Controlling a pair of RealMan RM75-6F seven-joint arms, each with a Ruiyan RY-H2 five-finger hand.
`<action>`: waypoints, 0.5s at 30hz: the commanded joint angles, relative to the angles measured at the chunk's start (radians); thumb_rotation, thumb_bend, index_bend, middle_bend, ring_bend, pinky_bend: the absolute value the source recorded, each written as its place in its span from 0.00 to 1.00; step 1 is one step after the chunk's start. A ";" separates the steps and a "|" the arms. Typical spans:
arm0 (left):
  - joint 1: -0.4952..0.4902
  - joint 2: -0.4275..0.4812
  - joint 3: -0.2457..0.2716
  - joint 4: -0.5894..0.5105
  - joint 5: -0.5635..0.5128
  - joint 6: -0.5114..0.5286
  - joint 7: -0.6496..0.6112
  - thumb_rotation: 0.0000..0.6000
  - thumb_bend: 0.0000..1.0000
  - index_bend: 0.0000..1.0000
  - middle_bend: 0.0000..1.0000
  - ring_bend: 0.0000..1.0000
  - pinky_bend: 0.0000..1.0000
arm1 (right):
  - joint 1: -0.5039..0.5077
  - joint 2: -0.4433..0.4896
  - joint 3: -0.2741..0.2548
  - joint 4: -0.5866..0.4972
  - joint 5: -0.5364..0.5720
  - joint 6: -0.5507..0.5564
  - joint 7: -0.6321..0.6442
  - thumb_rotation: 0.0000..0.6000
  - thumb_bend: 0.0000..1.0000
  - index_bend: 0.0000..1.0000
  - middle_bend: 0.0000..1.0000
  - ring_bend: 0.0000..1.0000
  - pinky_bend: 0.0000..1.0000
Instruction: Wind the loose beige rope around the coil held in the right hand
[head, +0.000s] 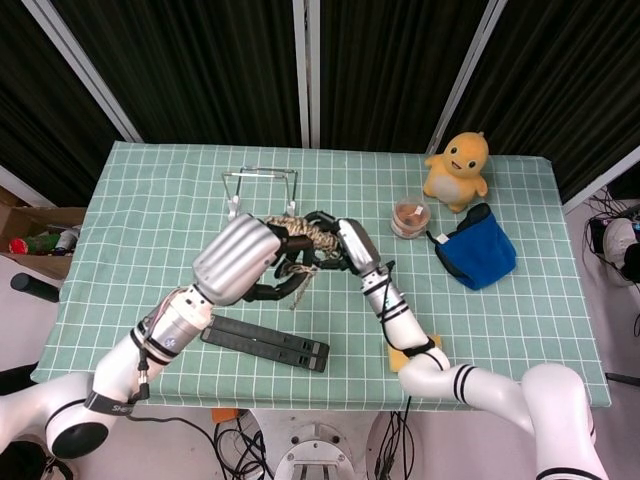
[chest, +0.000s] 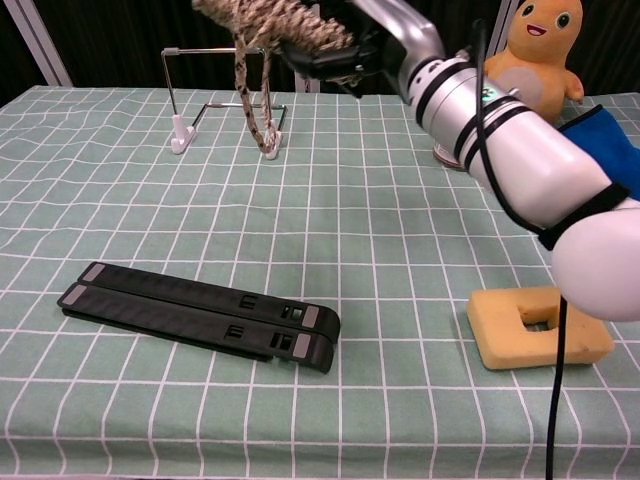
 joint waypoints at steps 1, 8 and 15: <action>-0.128 -0.017 -0.094 0.027 -0.244 -0.095 -0.029 1.00 0.51 0.81 0.76 0.69 0.82 | 0.031 -0.023 -0.024 -0.021 -0.046 -0.001 -0.010 1.00 0.65 0.89 0.75 0.68 0.91; -0.245 -0.052 -0.127 0.146 -0.457 -0.163 -0.062 1.00 0.51 0.81 0.76 0.69 0.82 | 0.046 -0.010 -0.049 -0.087 -0.086 -0.018 0.005 1.00 0.65 0.89 0.75 0.68 0.91; -0.311 -0.092 -0.122 0.368 -0.641 -0.191 -0.080 1.00 0.51 0.81 0.76 0.69 0.82 | -0.009 0.080 -0.125 -0.204 -0.156 0.027 0.083 1.00 0.65 0.89 0.75 0.68 0.91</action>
